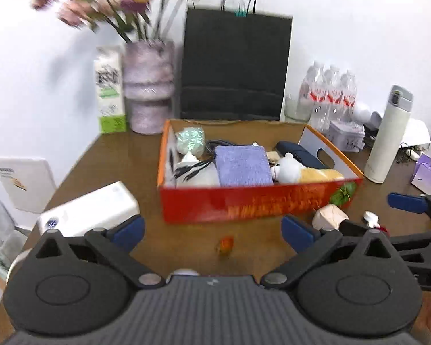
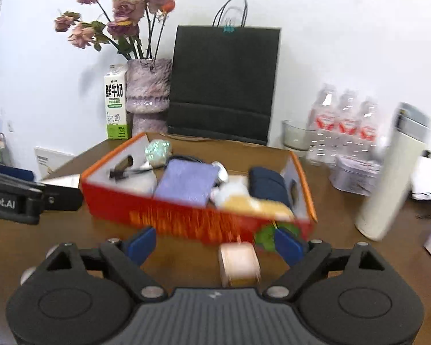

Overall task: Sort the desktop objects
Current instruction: 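Move both tools back over the white caps on the table, then grasp a white bottle cap with the right tool while the left tool grasps the labeled white disc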

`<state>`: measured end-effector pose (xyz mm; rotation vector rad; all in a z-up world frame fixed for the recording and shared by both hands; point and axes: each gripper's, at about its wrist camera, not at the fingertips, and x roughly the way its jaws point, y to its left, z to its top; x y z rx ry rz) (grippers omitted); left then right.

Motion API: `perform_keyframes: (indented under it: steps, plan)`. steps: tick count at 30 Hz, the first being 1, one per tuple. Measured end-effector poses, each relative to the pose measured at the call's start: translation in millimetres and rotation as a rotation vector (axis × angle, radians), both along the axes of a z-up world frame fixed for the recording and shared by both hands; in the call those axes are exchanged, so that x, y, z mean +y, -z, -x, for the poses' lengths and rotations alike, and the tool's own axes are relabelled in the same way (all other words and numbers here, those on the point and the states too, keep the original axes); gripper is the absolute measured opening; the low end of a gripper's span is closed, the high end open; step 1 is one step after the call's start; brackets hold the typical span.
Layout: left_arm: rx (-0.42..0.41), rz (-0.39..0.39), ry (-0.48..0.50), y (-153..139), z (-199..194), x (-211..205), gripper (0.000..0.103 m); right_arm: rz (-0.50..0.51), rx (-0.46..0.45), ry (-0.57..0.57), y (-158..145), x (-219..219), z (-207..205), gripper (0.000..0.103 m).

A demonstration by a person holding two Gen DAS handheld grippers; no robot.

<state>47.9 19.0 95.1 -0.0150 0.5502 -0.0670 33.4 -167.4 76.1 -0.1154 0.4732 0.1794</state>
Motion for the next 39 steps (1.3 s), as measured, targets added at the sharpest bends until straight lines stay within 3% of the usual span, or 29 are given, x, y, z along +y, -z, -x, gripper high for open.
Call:
perform_keyframes:
  steps: [4, 7, 9, 11, 15, 20, 23, 26, 28, 32, 34, 36, 39]
  plan:
    - [-0.157, 0.007, 0.065, 24.0, 70.5, -5.2, 0.103, -0.05, -0.072, -0.009, 14.3, -14.0, 57.1, 0.097]
    - [-0.15, 0.013, 0.093, 39.1, 99.9, -7.1, 0.103, -0.121, -0.092, 0.009, 22.6, -27.7, 86.1, 0.095]
    - [-0.123, 0.036, 0.102, 49.4, 113.6, -8.8, 0.103, -0.177, -0.218, 0.008, 26.7, -38.6, 112.7, 0.096]
    - [-0.126, 0.008, 0.146, 56.6, 127.3, -12.2, 0.103, -0.16, -0.294, -0.002, 29.8, -40.1, 129.3, 0.101]
    - [-0.215, -0.069, 0.191, 59.3, 144.4, -19.8, 0.103, -0.136, -0.227, -0.032, 31.9, -35.5, 134.4, 0.103]
    - [-0.287, 0.008, 0.298, 59.8, 155.7, -12.4, 0.103, -0.155, -0.139, -0.028, 38.2, -32.0, 130.9, 0.103]
    - [-0.29, -0.035, 0.358, 61.4, 161.6, -17.0, 0.103, -0.146, -0.11, -0.036, 44.4, -31.2, 128.3, 0.103]
    - [-0.34, -0.081, 0.306, 62.1, 165.8, -20.5, 0.103, -0.167, -0.091, -0.057, 43.7, -30.3, 122.0, 0.103]
    - [-0.317, -0.079, 0.27, 61.9, 157.8, -15.7, 0.103, -0.155, -0.069, -0.077, 40.4, -24.3, 110.3, 0.103]
    - [-0.102, -0.045, 0.054, 66.3, 116.3, 8.7, 0.103, -0.11, -0.03, -0.168, 33.1, 1.3, 75.5, 0.1]
    - [-0.083, -0.001, 0.03, 66.9, 105.8, 21.7, 0.101, -0.073, -0.001, -0.237, 31.4, 25.9, 53.7, 0.095]
    - [-0.065, -0.037, -0.001, 67.5, 94.7, 26.0, 0.101, -0.046, 0.048, -0.298, 31.0, 51.8, 28.2, 0.088]
    - [0.001, -0.05, -0.029, 71.3, 73.9, 30.7, 0.092, -0.069, 0.14, -0.391, 32.1, 89.4, -11.3, 0.078]
